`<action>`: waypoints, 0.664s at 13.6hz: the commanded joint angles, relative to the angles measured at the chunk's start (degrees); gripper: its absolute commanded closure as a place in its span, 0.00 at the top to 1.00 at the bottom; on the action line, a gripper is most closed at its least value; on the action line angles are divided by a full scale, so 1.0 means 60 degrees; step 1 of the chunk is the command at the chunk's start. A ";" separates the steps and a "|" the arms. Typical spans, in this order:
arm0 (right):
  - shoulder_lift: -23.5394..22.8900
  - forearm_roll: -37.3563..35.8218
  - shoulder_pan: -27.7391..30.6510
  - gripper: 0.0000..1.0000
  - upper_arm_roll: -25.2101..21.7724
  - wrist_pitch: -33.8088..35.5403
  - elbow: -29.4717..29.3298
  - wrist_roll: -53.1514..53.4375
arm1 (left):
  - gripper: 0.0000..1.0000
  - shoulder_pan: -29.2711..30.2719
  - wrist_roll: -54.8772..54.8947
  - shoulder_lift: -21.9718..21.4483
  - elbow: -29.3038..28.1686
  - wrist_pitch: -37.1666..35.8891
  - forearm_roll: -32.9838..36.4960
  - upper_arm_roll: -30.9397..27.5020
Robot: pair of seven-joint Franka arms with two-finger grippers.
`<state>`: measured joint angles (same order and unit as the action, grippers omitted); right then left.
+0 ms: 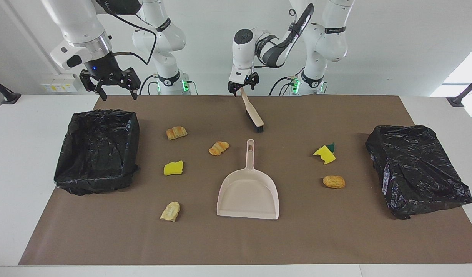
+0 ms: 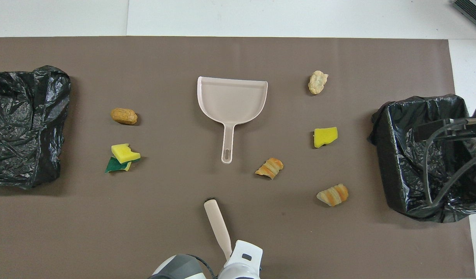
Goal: Sweep and dump trash in bin
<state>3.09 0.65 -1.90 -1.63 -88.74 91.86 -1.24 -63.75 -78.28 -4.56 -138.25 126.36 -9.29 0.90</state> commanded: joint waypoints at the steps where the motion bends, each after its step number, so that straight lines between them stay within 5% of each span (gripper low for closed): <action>1: -0.0031 0.0023 -0.0019 1.00 0.0256 0.0215 -0.0060 0.0192 | 0.58 -0.0069 -0.0005 -0.0133 -0.0016 0.0063 -0.0106 -0.0135; 3: -0.0177 0.0037 -0.0005 1.00 0.0330 0.0245 -0.0075 0.0192 | 0.35 0.0151 0.0054 -0.0192 0.0087 -0.0156 -0.0106 -0.0135; 4: -0.0294 0.0096 -0.0019 1.00 0.0359 0.0172 -0.0104 0.0192 | 0.02 0.0181 0.0069 -0.0192 0.0145 -0.0273 -0.0106 -0.0178; 9: -0.0630 0.0433 -0.0019 1.00 0.0783 -0.0589 -0.0104 0.0352 | 0.00 0.0823 0.0886 -0.0294 0.0657 -0.1223 -0.0106 -0.0237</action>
<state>0.79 2.07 -2.12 1.77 -91.20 91.88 -1.17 -61.19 -76.26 -4.89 -136.03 123.68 -9.30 -0.66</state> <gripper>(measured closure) 0.000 0.740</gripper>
